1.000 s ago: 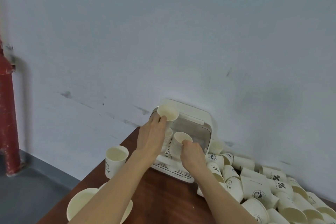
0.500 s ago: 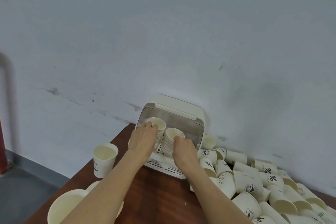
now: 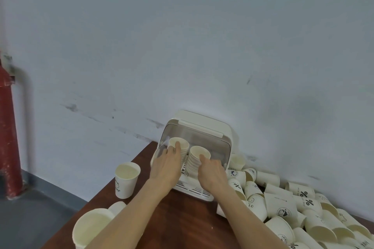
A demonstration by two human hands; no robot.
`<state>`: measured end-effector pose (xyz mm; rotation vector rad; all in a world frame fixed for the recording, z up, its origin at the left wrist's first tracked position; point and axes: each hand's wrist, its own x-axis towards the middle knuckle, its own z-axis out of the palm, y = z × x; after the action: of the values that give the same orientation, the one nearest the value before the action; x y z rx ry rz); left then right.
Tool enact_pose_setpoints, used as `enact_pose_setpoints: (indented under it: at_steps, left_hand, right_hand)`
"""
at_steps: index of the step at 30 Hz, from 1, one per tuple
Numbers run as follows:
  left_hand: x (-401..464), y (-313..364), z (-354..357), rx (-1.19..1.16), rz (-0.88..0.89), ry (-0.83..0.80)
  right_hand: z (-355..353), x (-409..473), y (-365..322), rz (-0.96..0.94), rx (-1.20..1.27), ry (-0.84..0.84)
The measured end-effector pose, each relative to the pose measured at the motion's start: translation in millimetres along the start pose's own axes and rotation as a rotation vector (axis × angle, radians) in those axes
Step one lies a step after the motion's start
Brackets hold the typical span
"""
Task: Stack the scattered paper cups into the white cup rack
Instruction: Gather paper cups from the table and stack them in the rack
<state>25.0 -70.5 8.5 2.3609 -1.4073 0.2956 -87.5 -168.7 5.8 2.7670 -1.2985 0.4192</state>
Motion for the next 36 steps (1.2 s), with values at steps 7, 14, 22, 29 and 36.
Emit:
enact_pose_setpoints:
  at_steps: [7,14,22,29,36]
  left_hand:
    - [-48.2,0.0,-21.3,-0.222,0.008,0.099]
    - [-100.2,1.4,-28.9,-0.394,-0.021,0.189]
    - [-162.1,15.9,-21.5,-0.417,-0.086,0.164]
    - [-200.4,2.4,-26.6,-0.357,-0.071,0.131]
    - [-221.1,-18.1,-47.3,0.122,-0.067,-0.066]
  right_hand:
    - [-15.7,-35.8,2.0,-0.012,0.214,0.146]
    - [-13.1,-114.6,0.2,0.045,0.39,0.159]
    - [0.0,-188.6,-1.1,0.128,0.492,0.157]
    - [-3.4,-225.0,-1.1,0.141,0.527,0.136]
    - [-2.5,-242.7,-8.0,0.143,0.579,0.127]
